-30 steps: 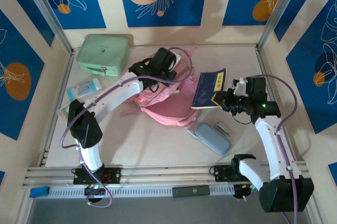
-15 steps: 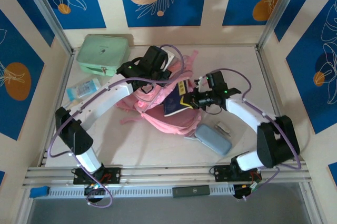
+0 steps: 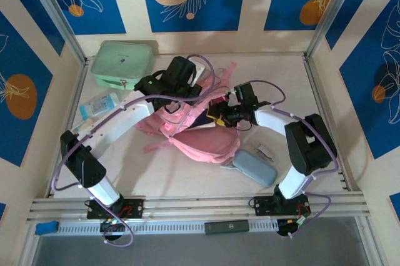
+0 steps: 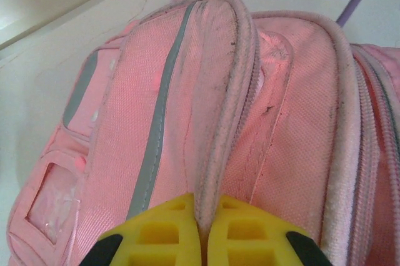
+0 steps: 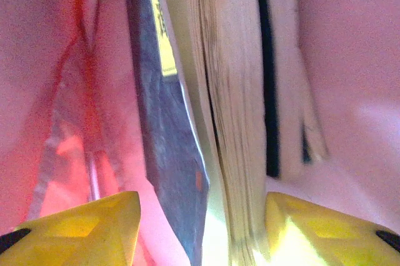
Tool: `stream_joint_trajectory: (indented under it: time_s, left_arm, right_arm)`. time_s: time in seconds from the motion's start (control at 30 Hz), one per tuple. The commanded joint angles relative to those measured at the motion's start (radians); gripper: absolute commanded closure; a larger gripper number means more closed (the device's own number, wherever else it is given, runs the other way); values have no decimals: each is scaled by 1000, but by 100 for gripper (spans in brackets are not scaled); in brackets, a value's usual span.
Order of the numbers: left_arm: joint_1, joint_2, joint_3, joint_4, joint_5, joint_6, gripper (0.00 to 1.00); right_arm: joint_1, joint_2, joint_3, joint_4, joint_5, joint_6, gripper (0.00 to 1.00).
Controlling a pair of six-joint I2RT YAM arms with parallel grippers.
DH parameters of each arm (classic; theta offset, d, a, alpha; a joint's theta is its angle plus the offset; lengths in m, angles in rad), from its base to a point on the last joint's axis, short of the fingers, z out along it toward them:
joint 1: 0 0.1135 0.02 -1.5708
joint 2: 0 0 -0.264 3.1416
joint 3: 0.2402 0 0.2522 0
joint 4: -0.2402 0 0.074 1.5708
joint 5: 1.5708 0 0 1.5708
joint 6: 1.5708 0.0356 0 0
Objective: Pack the student bag
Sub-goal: Place the book in the student bag.
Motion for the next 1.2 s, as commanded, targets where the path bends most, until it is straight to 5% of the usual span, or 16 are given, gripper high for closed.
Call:
stream_joint_trajectory:
  time_s: [0.0, 0.13, 0.37, 0.53, 0.83, 1.17]
  left_arm:
    - [20, -82, -6, 115, 13, -28, 100]
    - [27, -80, -19, 124, 35, -41, 100]
    - [36, -94, -37, 128, 49, -59, 100]
    - [38, -99, -44, 124, 68, -63, 100]
    - [59, -92, -42, 105, 47, -90, 100]
    - [74, -51, -97, 125, 106, -139, 100]
  right_arm:
    - [32, -126, -11, -201, 169, -50, 45]
    - [111, -186, -84, -188, 234, 8, 55]
    - [178, -8, -58, 42, 254, 57, 84]
    - [156, 55, -26, 189, 360, 27, 90]
    - [150, 115, 39, 144, 372, -81, 90]
    - [155, -152, -83, -3, 282, -188, 76]
